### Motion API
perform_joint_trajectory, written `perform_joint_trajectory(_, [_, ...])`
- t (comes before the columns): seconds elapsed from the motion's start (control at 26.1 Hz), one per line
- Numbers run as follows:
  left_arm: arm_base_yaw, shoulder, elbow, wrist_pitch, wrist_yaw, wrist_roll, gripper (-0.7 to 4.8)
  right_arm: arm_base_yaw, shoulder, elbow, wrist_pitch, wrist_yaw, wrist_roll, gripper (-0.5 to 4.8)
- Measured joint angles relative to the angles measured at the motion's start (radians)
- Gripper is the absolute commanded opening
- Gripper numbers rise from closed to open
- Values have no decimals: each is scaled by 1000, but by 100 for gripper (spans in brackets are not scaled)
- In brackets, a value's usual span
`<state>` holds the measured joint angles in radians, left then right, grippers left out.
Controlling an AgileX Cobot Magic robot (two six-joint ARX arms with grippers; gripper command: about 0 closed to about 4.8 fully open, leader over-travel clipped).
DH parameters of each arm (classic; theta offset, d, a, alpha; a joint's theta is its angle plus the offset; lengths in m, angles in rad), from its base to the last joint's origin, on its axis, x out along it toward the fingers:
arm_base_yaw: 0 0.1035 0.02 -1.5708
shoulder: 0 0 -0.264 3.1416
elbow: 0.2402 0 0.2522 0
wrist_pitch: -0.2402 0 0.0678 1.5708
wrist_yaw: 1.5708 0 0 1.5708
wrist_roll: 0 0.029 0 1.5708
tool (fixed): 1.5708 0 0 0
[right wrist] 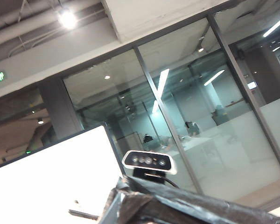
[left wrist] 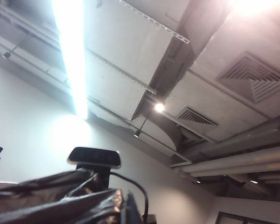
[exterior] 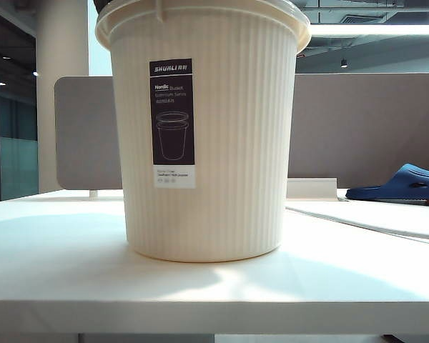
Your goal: Open the ring lid of the trash can, pull out the black garbage bag inside, and place it on the table.
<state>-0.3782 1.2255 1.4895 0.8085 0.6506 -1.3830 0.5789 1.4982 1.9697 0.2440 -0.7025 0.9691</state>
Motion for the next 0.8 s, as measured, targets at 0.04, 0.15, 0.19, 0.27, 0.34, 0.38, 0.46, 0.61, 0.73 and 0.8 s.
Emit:
perform_joint_trajectory(0.04, [0,0,10,-10,0,6,-6,0,2,0,0,-3,3,-1])
perform_joint_trajectory(0.15, [0,0,23,-27,1,19,-6,0,5,0,-3,-10,19,-1])
perform_joint_trajectory(0.19, [0,0,24,-38,0,21,-6,0,5,0,-2,-10,26,-1])
perform_joint_trajectory(0.27, [0,0,24,-43,0,21,-6,0,5,0,-2,-18,31,-1])
perform_joint_trajectory(0.34, [2,0,24,-44,0,23,-6,0,5,2,2,-30,44,-1])
perform_joint_trajectory(0.38, [3,0,24,-44,-1,26,-6,0,5,2,2,-34,47,-1])
perform_joint_trajectory(0.46, [28,0,25,-44,-5,32,-6,0,5,2,4,-44,51,-1])
perform_joint_trajectory(0.61, [32,0,25,-46,-10,37,-6,1,5,2,4,-60,56,-1])
perform_joint_trajectory(0.73, [32,0,26,-48,-11,44,-6,14,13,5,9,-87,59,-1])
perform_joint_trajectory(0.8, [32,0,26,-49,-11,44,-6,29,24,5,10,-100,67,-1])
